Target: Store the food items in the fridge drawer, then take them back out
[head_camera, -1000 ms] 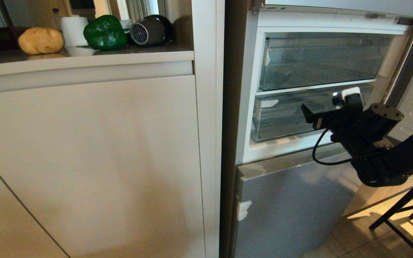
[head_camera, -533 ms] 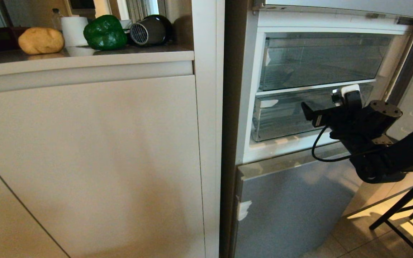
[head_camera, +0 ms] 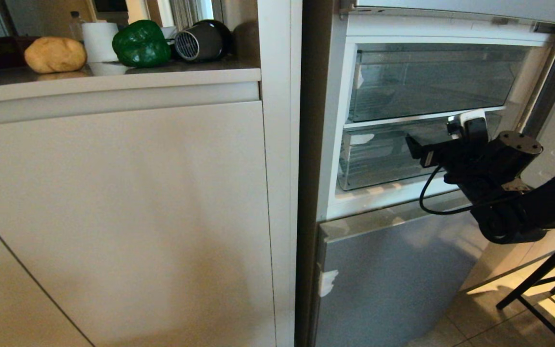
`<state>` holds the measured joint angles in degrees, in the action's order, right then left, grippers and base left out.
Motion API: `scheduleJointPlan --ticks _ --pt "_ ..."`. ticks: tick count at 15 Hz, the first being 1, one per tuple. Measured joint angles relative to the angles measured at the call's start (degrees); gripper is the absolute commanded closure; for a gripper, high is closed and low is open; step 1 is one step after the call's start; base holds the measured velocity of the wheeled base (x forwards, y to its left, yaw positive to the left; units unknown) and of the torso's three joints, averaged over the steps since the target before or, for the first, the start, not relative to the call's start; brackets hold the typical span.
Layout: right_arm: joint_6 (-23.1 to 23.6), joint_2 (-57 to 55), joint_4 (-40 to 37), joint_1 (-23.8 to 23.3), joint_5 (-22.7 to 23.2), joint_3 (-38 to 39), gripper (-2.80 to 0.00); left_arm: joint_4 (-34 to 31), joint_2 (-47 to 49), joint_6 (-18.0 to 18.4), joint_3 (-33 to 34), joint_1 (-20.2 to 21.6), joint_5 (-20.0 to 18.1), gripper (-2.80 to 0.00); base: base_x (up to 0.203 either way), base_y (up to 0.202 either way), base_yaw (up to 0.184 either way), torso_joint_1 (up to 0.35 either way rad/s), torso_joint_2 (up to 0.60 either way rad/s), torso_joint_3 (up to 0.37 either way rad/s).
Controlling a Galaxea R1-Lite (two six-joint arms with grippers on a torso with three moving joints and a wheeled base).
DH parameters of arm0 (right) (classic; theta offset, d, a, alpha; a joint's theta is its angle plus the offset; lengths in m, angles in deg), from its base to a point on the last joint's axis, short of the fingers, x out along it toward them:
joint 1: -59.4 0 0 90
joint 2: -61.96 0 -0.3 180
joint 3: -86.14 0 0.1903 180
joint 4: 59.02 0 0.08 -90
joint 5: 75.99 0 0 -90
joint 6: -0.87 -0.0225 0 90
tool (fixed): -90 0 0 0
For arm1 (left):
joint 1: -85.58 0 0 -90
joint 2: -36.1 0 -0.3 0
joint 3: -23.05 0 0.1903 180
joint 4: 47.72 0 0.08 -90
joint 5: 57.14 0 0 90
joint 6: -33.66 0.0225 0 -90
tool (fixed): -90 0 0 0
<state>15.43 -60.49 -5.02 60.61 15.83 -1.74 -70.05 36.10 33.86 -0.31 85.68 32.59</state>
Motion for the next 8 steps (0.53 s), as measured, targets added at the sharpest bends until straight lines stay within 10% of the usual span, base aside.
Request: scheduleJointPlan --ticks 8 --pt "1.0 3.8 4.7 0.1 -1.2 7.0 -2.80 0.0 0.0 0.0 0.0 0.0 0.0 0.00 0.000 0.000 0.000 0.000 0.00 0.000"
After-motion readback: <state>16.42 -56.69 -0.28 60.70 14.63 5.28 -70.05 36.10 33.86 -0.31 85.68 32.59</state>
